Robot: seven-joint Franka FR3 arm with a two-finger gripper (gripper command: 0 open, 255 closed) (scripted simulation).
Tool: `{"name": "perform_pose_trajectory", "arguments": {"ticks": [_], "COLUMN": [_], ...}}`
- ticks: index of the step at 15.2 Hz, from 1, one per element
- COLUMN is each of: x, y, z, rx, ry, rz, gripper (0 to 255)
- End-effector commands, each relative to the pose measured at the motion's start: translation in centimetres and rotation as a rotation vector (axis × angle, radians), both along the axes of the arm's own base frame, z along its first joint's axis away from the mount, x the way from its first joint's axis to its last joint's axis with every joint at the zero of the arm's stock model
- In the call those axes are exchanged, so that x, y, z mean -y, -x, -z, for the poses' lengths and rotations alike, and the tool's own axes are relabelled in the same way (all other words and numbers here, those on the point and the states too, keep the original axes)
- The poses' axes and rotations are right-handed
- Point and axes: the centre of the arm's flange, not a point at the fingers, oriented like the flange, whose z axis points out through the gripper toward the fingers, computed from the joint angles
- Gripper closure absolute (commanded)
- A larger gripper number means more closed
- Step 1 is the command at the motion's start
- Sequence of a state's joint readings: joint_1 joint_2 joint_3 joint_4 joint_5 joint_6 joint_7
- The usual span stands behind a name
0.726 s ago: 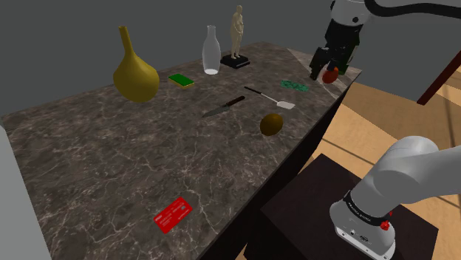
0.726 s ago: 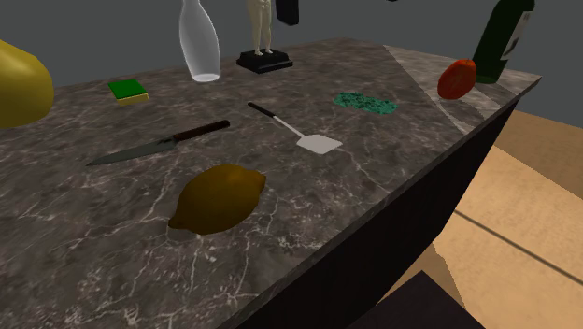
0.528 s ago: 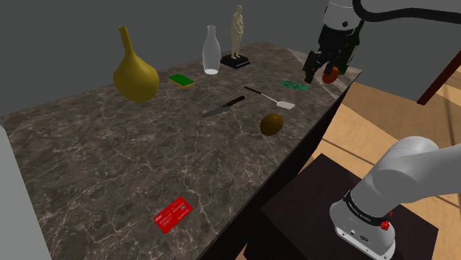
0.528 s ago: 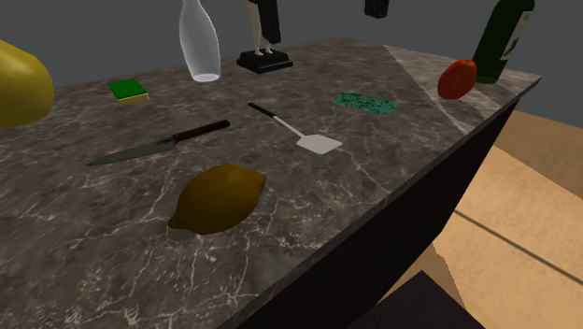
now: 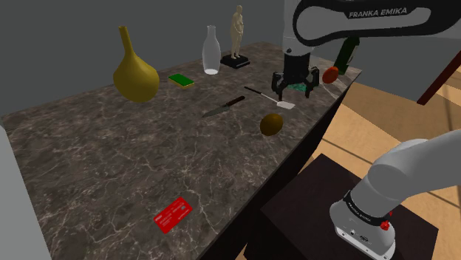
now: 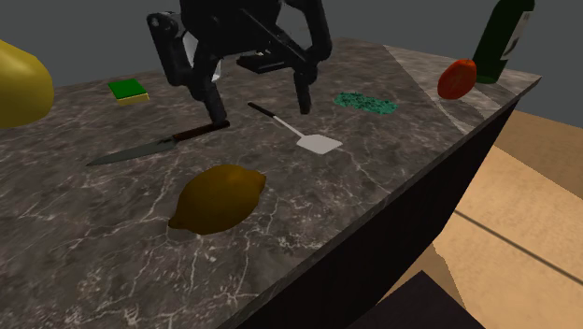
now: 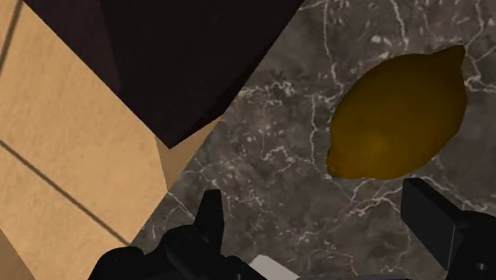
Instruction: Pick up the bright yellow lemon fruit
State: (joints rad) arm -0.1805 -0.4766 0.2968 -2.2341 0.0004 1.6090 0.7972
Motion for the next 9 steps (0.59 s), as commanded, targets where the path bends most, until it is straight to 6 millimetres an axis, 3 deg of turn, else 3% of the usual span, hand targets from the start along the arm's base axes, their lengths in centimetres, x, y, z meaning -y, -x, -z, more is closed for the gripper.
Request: {"name": "perform_pose_trajectory", "arguments": {"ticks": [1, 5, 9], "x": [-0.6, -0.7, -0.6], "y": [-1.9, -5.8, -6.1], "z": [2.5, 7.4, 9.4], "rx": [-0.034, -0.102, -0.108], "ry": [0.01, 0.026, 0.027], "rz": [0.166, 0.47, 0.497], "gripper": [0, 0, 0]}}
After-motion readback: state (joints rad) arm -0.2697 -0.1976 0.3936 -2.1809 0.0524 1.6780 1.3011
